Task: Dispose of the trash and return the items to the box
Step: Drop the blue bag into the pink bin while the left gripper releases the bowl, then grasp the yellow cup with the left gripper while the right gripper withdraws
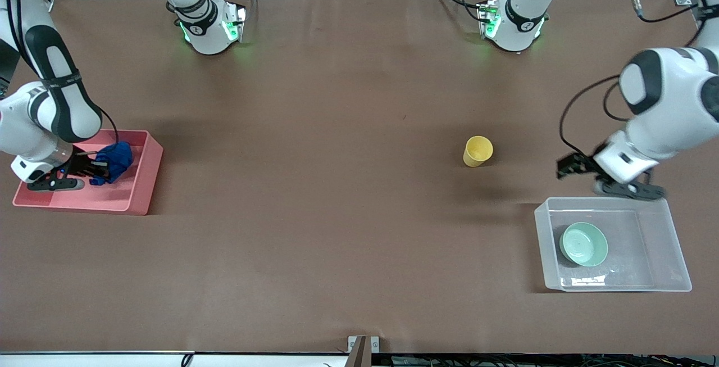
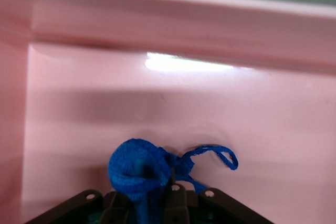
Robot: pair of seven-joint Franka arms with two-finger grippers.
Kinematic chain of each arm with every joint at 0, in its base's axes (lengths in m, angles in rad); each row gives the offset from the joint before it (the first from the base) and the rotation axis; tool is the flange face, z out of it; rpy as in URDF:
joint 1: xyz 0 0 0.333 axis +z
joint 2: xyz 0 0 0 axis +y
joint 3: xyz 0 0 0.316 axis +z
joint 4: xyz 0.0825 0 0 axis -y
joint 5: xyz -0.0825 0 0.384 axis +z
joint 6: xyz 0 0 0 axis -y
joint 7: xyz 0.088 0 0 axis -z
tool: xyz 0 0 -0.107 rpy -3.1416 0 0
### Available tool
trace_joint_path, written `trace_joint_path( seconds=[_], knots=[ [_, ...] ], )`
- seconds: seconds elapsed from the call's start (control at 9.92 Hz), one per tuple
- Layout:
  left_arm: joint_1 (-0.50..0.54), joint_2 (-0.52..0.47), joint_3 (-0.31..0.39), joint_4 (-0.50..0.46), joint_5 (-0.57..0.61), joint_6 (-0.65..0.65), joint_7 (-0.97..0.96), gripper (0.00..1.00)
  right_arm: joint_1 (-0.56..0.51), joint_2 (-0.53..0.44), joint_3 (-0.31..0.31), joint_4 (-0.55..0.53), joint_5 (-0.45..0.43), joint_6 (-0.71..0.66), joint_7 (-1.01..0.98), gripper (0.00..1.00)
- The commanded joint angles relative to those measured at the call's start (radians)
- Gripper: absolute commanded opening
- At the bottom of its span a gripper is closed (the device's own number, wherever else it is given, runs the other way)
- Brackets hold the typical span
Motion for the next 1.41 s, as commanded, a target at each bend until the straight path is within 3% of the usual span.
trace_joint_path(
  seconds=[0.0,0.4,0.61,0.71,0.81,0.91,1.01,1.31],
  knots=[
    [0.001,0.009,-0.079,-0.128,0.023,0.039,-0.065,1.00,0.027,-0.040,0.002,0.012,0.034,-0.076,0.013,1.00],
    [-0.011,0.121,-0.168,-0.133,0.023,0.117,-0.070,1.00,0.069,-0.348,0.000,0.124,0.004,-0.493,0.127,1.00],
    [-0.009,0.159,-0.194,-0.171,0.023,0.210,-0.072,1.00,0.151,-0.448,0.007,0.197,-0.083,-0.653,0.331,1.00],
    [-0.009,0.162,-0.194,-0.206,0.023,0.250,-0.070,0.93,0.225,-0.471,0.008,0.251,-0.140,-0.748,0.470,1.00],
    [-0.011,0.176,-0.195,-0.223,0.023,0.273,-0.070,0.66,0.279,-0.479,0.008,0.295,-0.160,-0.821,0.585,1.00],
    [-0.019,0.187,-0.197,-0.225,0.023,0.283,-0.070,0.30,0.311,-0.490,0.008,0.346,-0.160,-0.886,0.659,1.00],
    [-0.019,0.191,-0.199,-0.222,0.023,0.284,-0.070,0.04,0.336,-0.490,0.019,0.421,-0.157,-0.979,0.735,1.00],
    [-0.016,0.187,-0.200,-0.217,0.023,0.284,-0.069,0.00,0.334,-0.470,0.022,0.671,-0.148,-1.167,0.705,1.00]
  ],
)
